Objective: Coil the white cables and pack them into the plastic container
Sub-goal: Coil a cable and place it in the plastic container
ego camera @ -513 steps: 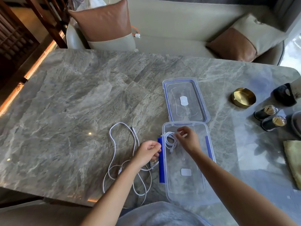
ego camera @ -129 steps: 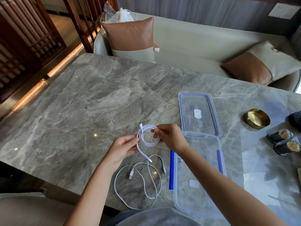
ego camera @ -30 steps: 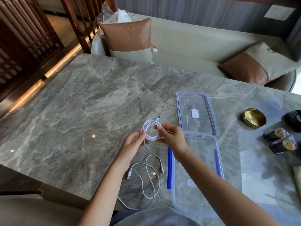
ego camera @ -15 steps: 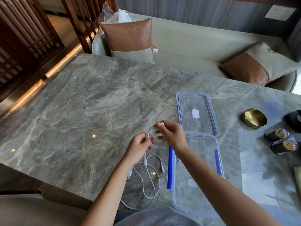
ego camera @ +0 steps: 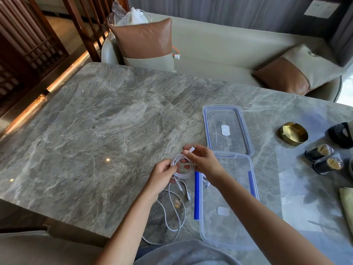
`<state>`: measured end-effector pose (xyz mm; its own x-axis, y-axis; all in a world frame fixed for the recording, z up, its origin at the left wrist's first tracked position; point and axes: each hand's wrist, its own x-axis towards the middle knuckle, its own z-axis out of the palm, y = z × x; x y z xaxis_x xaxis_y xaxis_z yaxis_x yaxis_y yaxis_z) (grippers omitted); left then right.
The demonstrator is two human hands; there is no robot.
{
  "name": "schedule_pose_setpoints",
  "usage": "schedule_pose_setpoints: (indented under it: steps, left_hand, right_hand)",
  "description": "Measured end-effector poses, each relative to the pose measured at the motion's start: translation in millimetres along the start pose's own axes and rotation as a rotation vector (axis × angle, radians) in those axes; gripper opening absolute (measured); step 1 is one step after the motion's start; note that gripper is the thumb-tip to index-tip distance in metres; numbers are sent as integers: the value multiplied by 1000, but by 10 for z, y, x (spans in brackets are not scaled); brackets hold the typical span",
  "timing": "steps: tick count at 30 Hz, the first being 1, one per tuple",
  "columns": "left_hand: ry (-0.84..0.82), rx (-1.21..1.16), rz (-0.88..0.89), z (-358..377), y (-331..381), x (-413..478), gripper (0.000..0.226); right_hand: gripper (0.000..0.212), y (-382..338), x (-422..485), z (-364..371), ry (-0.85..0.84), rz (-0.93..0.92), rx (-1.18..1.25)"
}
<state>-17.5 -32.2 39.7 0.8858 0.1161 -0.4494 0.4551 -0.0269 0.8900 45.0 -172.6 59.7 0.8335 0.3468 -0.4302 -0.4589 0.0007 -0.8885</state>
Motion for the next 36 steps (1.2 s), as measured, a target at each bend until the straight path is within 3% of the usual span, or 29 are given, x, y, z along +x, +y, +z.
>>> schedule_pose_setpoints:
  steps: [5, 11, 19, 27, 36]
  left_hand:
    - [-24, -132, -23, 139, 15, 32, 17]
    - [-49, -191, -89, 367, 24, 59, 14]
    - [-151, -137, -133, 616, 45, 31, 25]
    - [-290, -38, -135, 755, 174, -3, 33]
    - [-44, 148, -16, 627, -116, 127, 10]
  right_hand:
    - [20, 130, -79, -172, -70, 161, -78]
    - [19, 278, -129, -392, 112, 141, -122]
    - [20, 465, -268, -704, 230, 173, 275]
    - [22, 733, -358, -894, 593, 196, 481]
    - [13, 875, -158, -905, 845, 163, 516]
